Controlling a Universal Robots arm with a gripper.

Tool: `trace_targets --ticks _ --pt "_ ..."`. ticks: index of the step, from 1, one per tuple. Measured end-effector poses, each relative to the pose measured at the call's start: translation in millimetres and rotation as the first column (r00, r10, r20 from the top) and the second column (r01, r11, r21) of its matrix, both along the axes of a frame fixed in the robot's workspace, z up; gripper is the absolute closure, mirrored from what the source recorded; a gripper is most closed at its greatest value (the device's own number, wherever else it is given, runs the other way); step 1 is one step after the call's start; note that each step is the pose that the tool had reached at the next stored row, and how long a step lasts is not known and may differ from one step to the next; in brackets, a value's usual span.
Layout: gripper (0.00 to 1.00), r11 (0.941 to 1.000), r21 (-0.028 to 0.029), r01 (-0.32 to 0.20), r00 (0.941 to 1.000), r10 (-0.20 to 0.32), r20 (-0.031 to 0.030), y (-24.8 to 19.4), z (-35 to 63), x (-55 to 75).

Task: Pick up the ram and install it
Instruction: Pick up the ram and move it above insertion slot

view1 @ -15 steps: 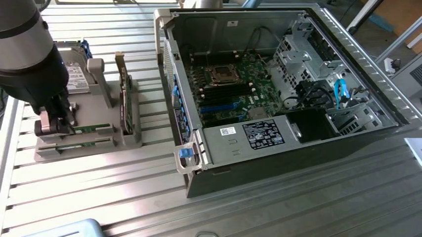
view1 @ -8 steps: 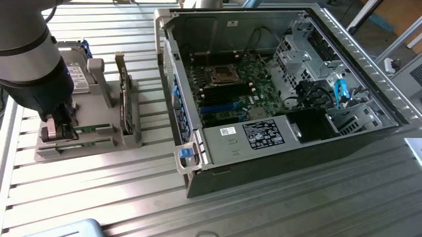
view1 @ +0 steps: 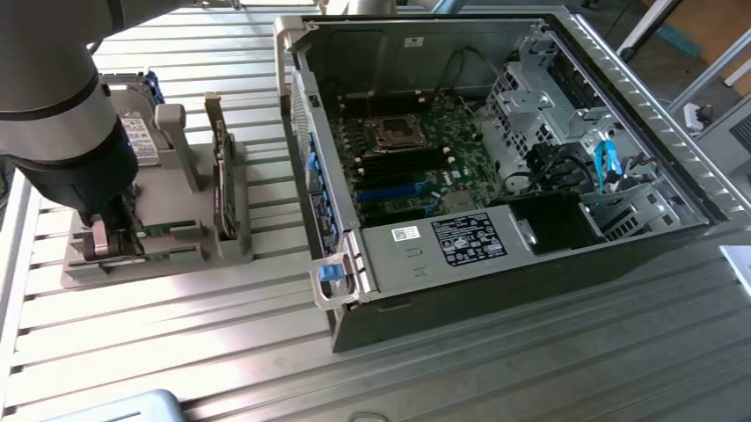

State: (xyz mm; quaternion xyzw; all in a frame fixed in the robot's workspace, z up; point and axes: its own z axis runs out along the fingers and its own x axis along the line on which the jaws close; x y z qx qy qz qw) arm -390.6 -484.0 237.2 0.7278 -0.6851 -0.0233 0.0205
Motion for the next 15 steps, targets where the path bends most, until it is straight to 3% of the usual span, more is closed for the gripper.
trace_targets --ticks 7,15 --pt "0.64 1.0000 0.0000 -0.005 1.0000 0.005 -0.0074 -0.1 -19.5 0.0" --pt "0.64 1.0000 -0.0002 -0.007 0.9999 0.007 -0.0089 -0.3 -31.7 0.0"
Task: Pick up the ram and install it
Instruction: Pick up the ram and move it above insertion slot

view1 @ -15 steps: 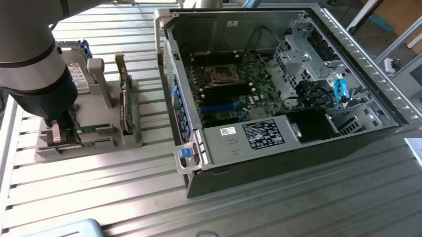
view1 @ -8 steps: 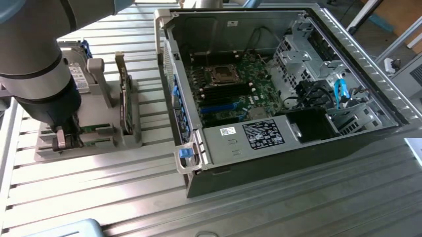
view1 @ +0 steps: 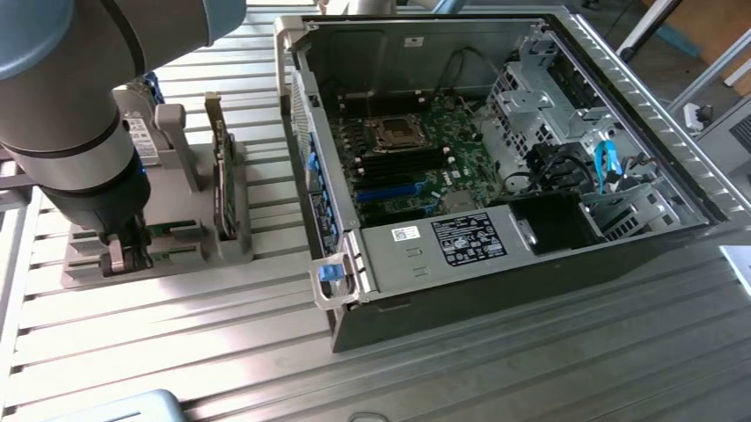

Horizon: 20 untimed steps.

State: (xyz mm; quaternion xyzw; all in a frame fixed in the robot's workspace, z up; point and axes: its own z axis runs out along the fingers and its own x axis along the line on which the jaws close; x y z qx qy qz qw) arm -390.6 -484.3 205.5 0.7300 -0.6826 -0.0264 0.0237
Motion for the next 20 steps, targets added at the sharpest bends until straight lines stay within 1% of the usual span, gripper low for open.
trace_targets --ticks 3,7,8,10,11,12,14,15,16,17,18,20 --pt "0.64 1.0000 -0.0002 0.000 1.0000 0.000 0.0000 -0.1 -0.2 0.0" --pt "0.64 1.0000 -0.0015 0.000 1.0000 0.000 0.0001 -3.0 -0.7 -0.1" --pt "0.64 1.0000 -0.0026 0.000 1.0000 0.000 0.0001 -3.1 -0.8 0.0" --pt "0.64 1.0000 -0.0029 0.000 1.0000 0.000 0.0004 -3.1 -0.7 0.0" --pt "0.64 1.0000 -0.0031 0.000 0.9998 0.000 0.0192 -3.2 -0.9 -0.2" --pt "0.64 1.0000 -0.0029 0.000 0.9991 0.000 0.0417 -3.1 -1.4 -0.2" --pt "0.64 1.0000 -0.0030 0.000 0.9991 0.000 0.0424 -3.2 -1.4 -0.2" --pt "0.64 1.0000 -0.0029 0.000 0.9989 0.000 0.0478 -3.1 -1.6 -0.5" --pt "0.64 1.0000 -0.0030 0.000 0.9981 0.000 0.0611 -3.1 -1.8 -0.8" --pt "0.64 1.0000 -0.0033 0.000 0.9971 0.000 0.0757 -3.1 -1.9 -1.0" --pt "0.64 1.0000 -0.0034 0.000 0.9970 0.000 0.0779 -3.1 -1.9 -1.0" --pt "0.64 1.0000 -0.0033 0.000 0.9969 0.000 0.0781 -3.1 -1.9 -1.0"
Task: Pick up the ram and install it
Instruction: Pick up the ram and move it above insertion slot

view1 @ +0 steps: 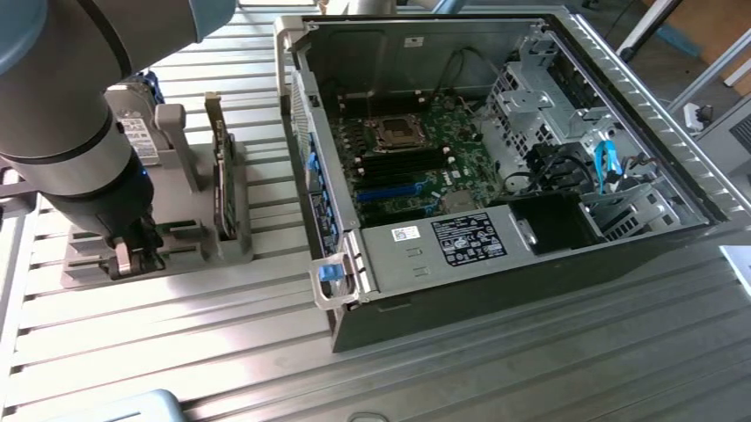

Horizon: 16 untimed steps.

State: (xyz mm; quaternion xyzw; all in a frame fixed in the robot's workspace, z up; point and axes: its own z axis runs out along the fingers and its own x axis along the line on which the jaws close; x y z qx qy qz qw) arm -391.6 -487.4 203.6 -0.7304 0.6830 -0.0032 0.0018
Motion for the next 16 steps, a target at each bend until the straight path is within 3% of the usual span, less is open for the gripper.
trace_targets --ticks 16 --pt "0.64 1.0000 -0.0004 0.000 1.0000 0.000 0.0001 1.3 -0.6 -6.3"
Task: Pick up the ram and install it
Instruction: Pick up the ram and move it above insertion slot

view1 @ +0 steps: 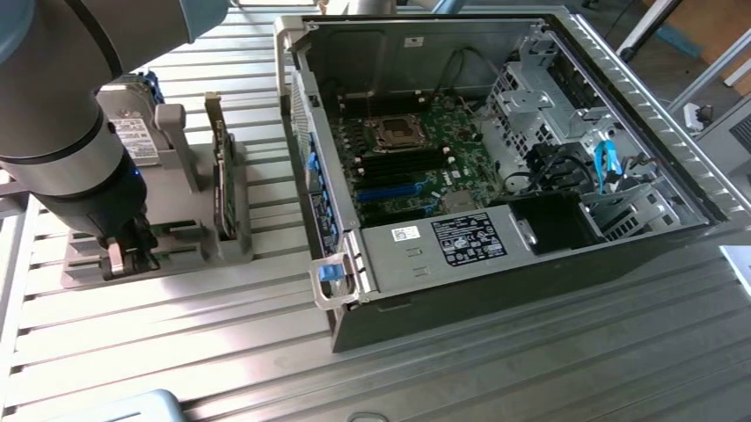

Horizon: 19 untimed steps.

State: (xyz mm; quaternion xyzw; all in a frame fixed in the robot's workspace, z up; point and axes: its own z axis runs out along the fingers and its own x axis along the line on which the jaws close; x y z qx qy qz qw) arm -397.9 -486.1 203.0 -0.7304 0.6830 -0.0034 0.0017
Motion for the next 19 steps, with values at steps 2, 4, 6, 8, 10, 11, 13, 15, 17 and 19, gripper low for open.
trace_targets --ticks 2,4,6,8,10,11,13,15,17,19 --pt "0.72 1.0000 0.0000 0.000 1.0000 0.000 0.0000 0.0 0.0 0.0" --pt "0.72 1.0000 0.0000 0.000 1.0000 0.000 0.0000 0.0 0.0 0.0" --pt "0.79 1.0000 0.0000 0.000 1.0000 0.000 0.0000 0.0 0.0 0.0" --pt "0.79 1.0000 0.0001 0.000 1.0000 0.000 0.0000 0.0 0.0 0.0" --pt "0.80 1.0000 0.0000 0.000 1.0000 0.000 0.0000 0.0 0.0 0.0" --pt "0.86 1.0000 0.0000 0.000 1.0000 0.000 0.0000 0.0 0.0 0.0" --pt "0.86 1.0000 0.0000 0.000 1.0000 0.000 0.0000 0.0 0.0 0.0" --pt "0.86 1.0000 0.0000 0.000 1.0000 0.000 0.0000 0.0 0.0 0.0" --pt "0.86 1.0000 0.0000 0.000 1.0000 0.000 0.0000 0.0 0.0 0.0" --pt "0.86 1.0000 0.0000 0.000 1.0000 0.000 0.0000 0.0 0.0 0.0"
